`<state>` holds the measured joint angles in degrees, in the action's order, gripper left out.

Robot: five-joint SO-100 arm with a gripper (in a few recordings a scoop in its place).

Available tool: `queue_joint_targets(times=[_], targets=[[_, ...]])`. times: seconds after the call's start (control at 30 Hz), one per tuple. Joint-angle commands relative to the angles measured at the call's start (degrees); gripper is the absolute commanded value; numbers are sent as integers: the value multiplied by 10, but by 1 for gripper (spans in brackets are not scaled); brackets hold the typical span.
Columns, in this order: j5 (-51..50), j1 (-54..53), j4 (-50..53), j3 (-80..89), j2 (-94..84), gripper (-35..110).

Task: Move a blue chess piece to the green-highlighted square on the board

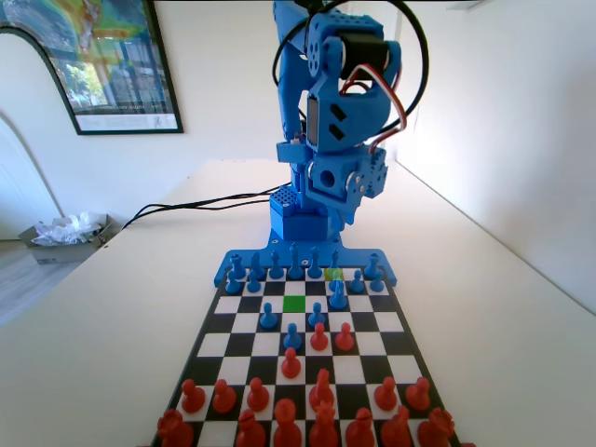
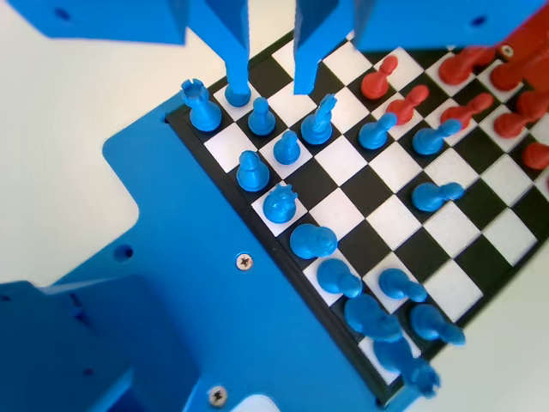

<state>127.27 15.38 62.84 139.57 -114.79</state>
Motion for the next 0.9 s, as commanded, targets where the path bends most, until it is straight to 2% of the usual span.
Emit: queue_joint_targets(times=[0.0, 0.4, 0.6, 0.87], targets=[[32, -2, -28, -6, 4, 10], [46, 5, -140, 58, 27, 10], [42, 17, -121, 57, 38, 10], [85, 11, -98, 61, 37, 10]])
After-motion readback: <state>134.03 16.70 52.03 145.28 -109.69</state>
